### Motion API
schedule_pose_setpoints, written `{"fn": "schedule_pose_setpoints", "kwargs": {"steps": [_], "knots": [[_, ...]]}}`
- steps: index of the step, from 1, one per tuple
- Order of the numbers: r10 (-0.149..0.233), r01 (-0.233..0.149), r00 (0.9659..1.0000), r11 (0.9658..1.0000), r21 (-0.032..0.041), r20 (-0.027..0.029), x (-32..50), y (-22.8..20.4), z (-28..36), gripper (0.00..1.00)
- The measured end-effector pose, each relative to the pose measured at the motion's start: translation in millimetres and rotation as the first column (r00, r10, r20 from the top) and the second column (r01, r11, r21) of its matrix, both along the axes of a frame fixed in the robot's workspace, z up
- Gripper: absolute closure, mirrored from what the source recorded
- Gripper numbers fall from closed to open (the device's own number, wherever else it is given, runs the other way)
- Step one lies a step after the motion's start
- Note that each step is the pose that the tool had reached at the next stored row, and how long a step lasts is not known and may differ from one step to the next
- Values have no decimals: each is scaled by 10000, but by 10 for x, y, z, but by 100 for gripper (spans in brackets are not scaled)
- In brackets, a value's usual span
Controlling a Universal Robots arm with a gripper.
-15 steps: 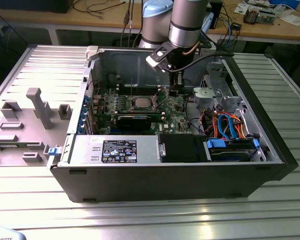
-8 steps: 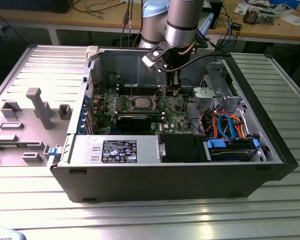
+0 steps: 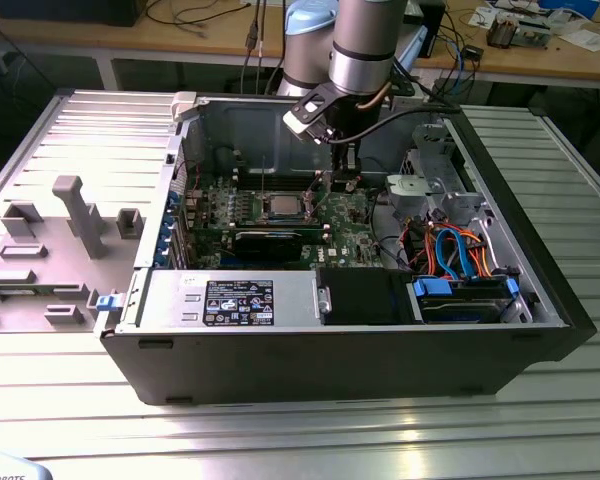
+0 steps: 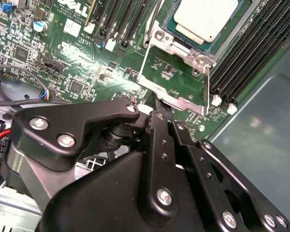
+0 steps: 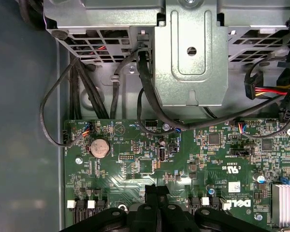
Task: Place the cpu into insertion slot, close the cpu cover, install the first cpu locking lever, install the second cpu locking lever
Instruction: 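Close the cpu cover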
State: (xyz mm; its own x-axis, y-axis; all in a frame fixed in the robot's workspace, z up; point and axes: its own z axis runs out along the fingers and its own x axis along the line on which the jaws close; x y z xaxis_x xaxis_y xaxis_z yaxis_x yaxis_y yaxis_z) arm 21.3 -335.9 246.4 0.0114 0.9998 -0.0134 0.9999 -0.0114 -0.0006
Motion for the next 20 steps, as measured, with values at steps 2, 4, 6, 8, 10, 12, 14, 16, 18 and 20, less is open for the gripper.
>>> {"fn": "schedule_pose_setpoints", "kwargs": {"steps": [2, 4, 6, 8, 10, 12, 14, 16, 18, 20], "knots": [[-1, 1, 10000, 10000, 13, 0, 0, 0, 0, 89], [0, 0, 10000, 10000, 30, 0, 0, 0, 0, 89], [0, 0, 10000, 10000, 40, 0, 0, 0, 0, 89], [0, 0, 10000, 10000, 66, -1, -9, 0, -2, 89], [0, 0, 10000, 10000, 69, -1, -10, 0, -3, 89], [-3, 3, 10000, 10000, 70, -1, -16, 0, -3, 89], [0, 0, 10000, 10000, 71, 0, -24, 0, -3, 89], [0, 0, 10000, 10000, 70, -1, -33, 0, -3, 89], [-1, 1, 10000, 10000, 72, 0, -42, 0, -3, 89], [0, 0, 10000, 10000, 74, -1, -52, 0, -3, 89]]}}
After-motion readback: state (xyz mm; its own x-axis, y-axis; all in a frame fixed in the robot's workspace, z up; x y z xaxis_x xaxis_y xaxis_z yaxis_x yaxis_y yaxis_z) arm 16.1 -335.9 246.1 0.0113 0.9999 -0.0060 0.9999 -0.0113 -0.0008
